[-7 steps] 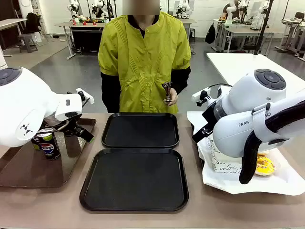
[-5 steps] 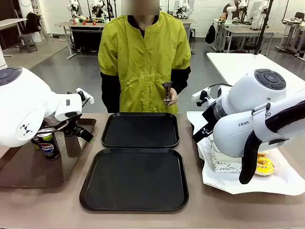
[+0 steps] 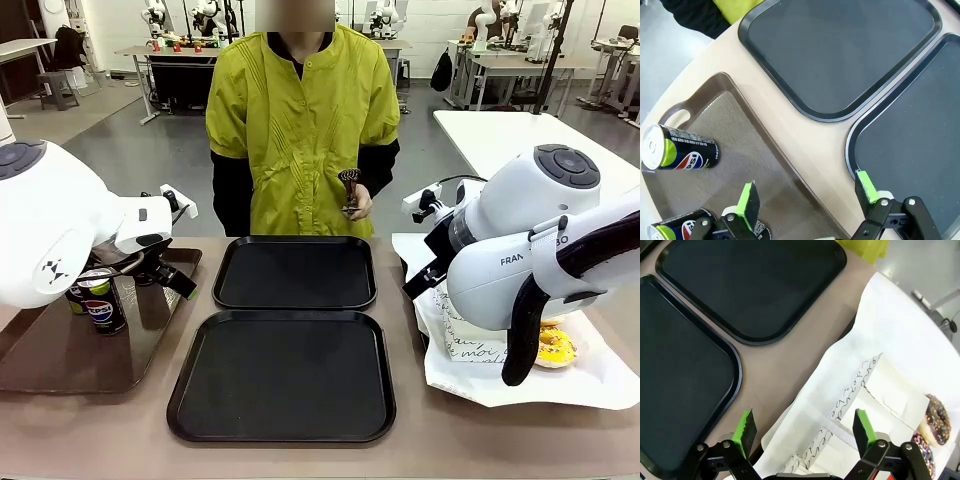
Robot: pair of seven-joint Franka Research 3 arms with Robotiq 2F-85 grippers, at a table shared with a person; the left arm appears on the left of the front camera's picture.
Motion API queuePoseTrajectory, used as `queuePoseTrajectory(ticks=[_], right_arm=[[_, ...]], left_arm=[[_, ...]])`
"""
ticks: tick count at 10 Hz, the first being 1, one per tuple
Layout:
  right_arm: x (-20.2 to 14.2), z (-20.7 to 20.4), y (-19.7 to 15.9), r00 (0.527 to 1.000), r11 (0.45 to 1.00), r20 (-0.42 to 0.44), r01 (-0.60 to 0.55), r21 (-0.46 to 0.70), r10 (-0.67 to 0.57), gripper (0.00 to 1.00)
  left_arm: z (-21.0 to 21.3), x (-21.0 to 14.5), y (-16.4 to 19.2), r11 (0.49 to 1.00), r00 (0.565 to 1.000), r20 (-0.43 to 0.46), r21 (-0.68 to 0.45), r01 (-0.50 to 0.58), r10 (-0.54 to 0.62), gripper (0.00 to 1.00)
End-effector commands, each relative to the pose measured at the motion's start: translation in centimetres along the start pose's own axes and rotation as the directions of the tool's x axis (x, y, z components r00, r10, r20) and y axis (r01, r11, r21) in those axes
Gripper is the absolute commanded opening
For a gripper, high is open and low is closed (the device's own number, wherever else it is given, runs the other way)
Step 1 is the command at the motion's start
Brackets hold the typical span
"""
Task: Set up donuts and drinks on trays.
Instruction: Pick up one Pepsi coke and place it on the Flat Tray.
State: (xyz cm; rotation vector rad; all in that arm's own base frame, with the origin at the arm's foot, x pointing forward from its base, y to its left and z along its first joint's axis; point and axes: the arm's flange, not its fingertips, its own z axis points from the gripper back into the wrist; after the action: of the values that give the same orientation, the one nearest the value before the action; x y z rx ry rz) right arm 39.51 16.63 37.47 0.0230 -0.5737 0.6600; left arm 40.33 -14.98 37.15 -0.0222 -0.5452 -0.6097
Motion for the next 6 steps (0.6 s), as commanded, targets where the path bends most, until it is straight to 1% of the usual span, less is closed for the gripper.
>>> queuePoseTrajectory(ticks=[1,6], right_arm=[[0.00,0.00,0.01,1.000,1.000,0.000,0.000,0.000,0.000,1.00],[0.00,0.00,0.01,1.000,1.000,0.000,0.000,0.000,0.000,1.00]], left_arm=[[0.00,0.00,0.00,1.000,1.000,0.000,0.000,0.000,0.000,1.00],[0.00,0.00,0.00,1.000,1.000,0.000,0.000,0.000,0.000,1.00]])
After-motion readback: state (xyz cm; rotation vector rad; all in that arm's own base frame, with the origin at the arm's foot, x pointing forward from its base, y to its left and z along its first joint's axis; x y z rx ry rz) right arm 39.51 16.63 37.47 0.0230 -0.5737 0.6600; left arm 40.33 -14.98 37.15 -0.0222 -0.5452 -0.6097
